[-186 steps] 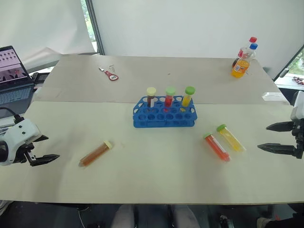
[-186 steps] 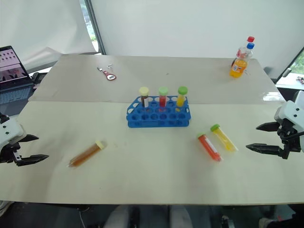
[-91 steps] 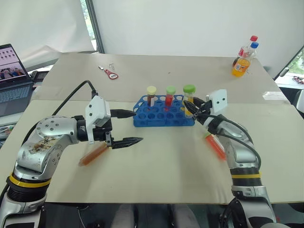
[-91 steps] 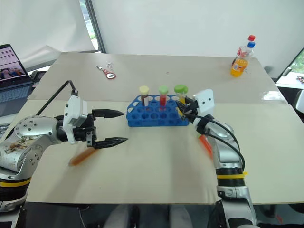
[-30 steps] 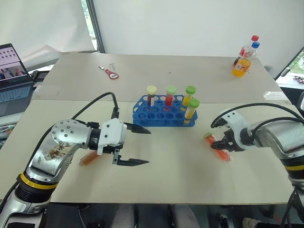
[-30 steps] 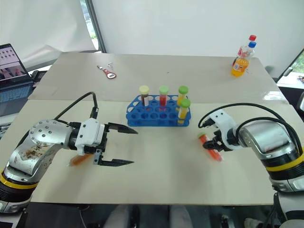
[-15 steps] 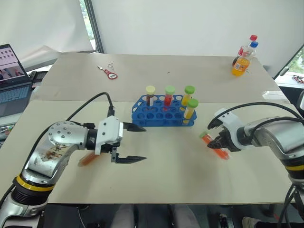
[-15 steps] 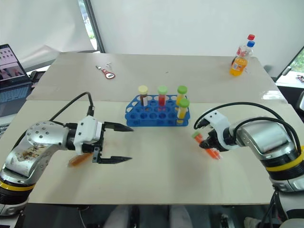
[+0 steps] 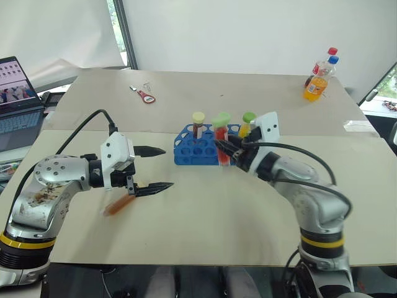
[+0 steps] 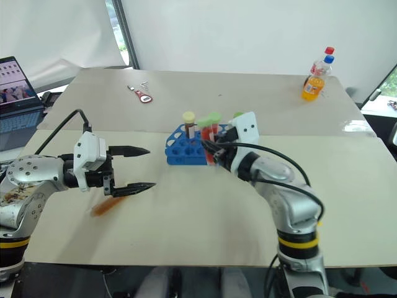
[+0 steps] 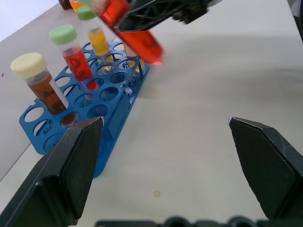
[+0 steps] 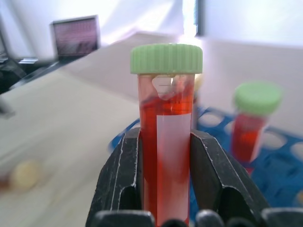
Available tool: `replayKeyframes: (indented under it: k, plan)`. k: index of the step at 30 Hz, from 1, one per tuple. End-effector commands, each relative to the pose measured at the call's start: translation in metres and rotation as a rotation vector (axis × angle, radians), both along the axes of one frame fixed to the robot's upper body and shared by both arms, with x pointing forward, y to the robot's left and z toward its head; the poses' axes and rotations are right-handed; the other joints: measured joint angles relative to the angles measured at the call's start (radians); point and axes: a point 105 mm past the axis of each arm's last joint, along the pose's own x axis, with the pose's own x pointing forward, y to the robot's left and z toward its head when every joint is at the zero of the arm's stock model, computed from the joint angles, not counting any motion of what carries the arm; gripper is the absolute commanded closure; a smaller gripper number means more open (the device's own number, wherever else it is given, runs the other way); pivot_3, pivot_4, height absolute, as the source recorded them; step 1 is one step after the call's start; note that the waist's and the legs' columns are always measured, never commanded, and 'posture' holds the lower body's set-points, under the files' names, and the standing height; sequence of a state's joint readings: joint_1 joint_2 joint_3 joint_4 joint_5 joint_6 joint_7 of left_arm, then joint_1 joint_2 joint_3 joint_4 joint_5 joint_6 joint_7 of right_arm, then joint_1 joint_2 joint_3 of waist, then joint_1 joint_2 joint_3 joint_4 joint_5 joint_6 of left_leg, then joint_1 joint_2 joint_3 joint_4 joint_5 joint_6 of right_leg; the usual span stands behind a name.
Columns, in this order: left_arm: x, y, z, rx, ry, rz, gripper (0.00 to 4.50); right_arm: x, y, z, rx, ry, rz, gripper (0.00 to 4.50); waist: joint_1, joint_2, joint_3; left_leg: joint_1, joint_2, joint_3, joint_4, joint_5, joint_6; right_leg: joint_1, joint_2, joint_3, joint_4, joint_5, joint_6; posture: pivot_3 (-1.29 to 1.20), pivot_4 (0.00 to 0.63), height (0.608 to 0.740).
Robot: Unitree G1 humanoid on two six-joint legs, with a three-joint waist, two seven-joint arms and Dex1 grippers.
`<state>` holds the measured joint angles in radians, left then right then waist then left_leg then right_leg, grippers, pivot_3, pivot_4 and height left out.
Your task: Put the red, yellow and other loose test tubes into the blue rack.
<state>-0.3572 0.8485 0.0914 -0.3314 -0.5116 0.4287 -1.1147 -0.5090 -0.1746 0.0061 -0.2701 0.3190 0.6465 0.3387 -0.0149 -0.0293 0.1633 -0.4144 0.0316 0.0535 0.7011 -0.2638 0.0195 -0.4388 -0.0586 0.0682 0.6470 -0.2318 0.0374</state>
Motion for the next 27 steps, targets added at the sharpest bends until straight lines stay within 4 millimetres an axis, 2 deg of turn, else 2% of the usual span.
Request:
replayKeyframes:
  k: [1, 12, 19, 25, 27]
  plan:
    - [-0.002, -0.002, 0.01, 0.004, -0.027, -0.016, 0.0, 0.009, 0.0, 0.012, 0.021, -0.122, -0.058, 3.53, -0.002, 0.0, 0.0, 0.0, 0.0, 0.0, 0.0, 0.0, 0.0, 0.0, 0.0, 0.0, 0.0, 0.0, 0.0, 0.0, 0.15, 0.733]
    - [-0.003, -0.006, 0.013, -0.002, -0.023, -0.029, 0.0, 0.033, 0.002, -0.011, 0.029, -0.169, -0.192, 3.53, -0.006, 0.0, 0.0, 0.0, 0.0, 0.0, -0.002, 0.0, -0.001, 0.0, 0.0, 0.0, 0.0, 0.0, 0.0, 0.0, 0.15, 0.733]
    - [0.0, -0.008, 0.016, -0.022, -0.023, -0.022, 0.0, 0.03, 0.007, -0.023, 0.035, -0.172, -0.214, 3.53, -0.007, 0.0, 0.0, 0.0, 0.0, 0.0, -0.002, 0.001, -0.001, 0.0, 0.0, 0.0, 0.001, 0.0, 0.0, 0.0, 0.15, 0.733]
    - [0.008, -0.012, 0.022, -0.095, 0.002, 0.029, 0.0, 0.023, 0.006, -0.03, 0.115, -0.2, -0.252, 3.53, -0.01, 0.0, 0.0, 0.001, 0.0, 0.0, -0.002, 0.001, -0.001, 0.0, 0.0, 0.0, 0.001, 0.0, 0.0, 0.0, 0.15, 0.733]
    - [0.01, -0.013, 0.024, -0.113, 0.011, 0.044, 0.0, 0.022, 0.005, -0.033, 0.141, -0.194, -0.266, 2.49, -0.011, 0.0, 0.0, 0.001, 0.0, -0.001, -0.003, 0.001, -0.001, 0.0, 0.0, 0.0, 0.001, 0.0, 0.0, 0.0, 0.15, 0.733]
